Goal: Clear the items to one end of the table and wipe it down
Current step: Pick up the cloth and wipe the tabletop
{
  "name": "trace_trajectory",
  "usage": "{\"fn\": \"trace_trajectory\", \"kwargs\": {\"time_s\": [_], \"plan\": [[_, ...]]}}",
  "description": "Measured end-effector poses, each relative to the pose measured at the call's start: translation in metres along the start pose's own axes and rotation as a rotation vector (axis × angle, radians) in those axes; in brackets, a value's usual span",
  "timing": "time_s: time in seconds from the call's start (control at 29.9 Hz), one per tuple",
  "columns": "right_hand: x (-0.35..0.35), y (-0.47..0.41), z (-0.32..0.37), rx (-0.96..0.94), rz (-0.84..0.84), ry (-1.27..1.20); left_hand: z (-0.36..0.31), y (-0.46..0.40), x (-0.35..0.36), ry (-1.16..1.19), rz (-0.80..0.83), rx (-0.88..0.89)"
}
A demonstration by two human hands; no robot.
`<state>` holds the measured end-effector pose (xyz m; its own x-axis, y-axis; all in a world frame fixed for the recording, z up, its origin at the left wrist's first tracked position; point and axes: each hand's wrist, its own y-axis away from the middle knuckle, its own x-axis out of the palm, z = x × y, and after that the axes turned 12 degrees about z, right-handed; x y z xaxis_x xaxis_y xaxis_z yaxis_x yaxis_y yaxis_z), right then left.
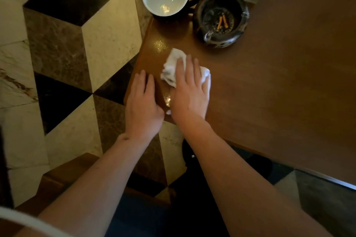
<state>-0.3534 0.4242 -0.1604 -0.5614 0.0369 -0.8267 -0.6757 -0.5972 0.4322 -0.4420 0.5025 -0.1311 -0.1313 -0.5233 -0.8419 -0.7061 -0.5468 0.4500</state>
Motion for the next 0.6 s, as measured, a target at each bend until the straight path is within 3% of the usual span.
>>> {"fn": "trace_trajectory", "kwargs": {"time_s": [0.2,0.3,0.4,0.47,0.6], "plan": [[-0.049,0.056,-0.137,0.337,-0.028,-0.095,-0.067,0.005,0.027,-0.104,0.157,0.203],[-0.075,0.06,-0.197,0.536,-0.124,-0.196,-0.097,0.001,0.037,-0.144,0.222,0.222],[-0.094,0.03,-0.214,0.697,-0.191,-0.228,-0.133,-0.002,0.045,-0.192,0.247,0.171],[-0.099,0.0,-0.203,0.644,-0.184,-0.147,-0.152,-0.004,0.045,-0.19,0.255,0.135],[-0.112,-0.056,-0.185,0.286,-0.122,-0.038,-0.171,-0.005,0.044,-0.265,0.278,0.161]]}}
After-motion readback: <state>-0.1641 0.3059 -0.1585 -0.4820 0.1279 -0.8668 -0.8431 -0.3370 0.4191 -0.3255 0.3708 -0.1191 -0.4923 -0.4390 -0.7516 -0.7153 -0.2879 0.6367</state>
